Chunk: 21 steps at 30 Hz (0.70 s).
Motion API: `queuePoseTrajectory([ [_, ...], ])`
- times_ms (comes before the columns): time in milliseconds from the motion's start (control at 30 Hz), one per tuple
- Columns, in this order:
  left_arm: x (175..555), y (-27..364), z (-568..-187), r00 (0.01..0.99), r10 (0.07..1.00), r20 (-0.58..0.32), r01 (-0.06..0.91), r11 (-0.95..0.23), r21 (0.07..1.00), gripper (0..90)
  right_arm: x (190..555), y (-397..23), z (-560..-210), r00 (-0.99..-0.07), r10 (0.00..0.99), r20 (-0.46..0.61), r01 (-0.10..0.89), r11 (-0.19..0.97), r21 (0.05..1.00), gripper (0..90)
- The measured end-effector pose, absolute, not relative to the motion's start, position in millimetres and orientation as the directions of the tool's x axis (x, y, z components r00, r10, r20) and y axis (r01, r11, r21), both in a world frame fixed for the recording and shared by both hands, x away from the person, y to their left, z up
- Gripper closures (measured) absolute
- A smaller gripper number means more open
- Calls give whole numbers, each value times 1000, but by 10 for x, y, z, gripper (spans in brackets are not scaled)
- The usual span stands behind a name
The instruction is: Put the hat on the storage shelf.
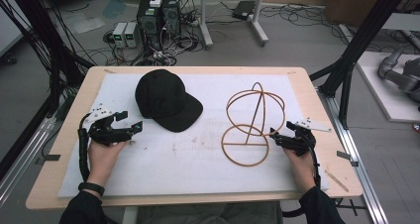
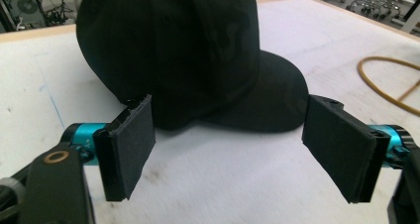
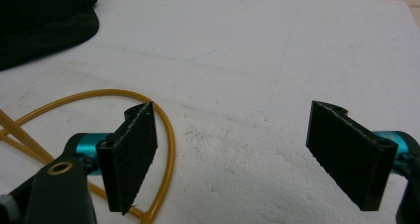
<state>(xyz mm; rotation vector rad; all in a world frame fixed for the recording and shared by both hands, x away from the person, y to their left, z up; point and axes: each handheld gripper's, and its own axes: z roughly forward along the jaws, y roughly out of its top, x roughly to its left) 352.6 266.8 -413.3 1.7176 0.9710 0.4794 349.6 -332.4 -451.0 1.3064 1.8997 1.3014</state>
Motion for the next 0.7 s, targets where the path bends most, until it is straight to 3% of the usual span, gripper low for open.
queuePoseTrajectory([
  [333,3846,2497,-4157,596,779,-196,407,-83,909,318,3505,-3326,-4513,-423,899,112,434,93,896,194],
  [700,4011,2335,-4153,576,801,-163,381,-87,920,389,3505,-3319,-4511,-424,899,111,437,96,894,194],
])
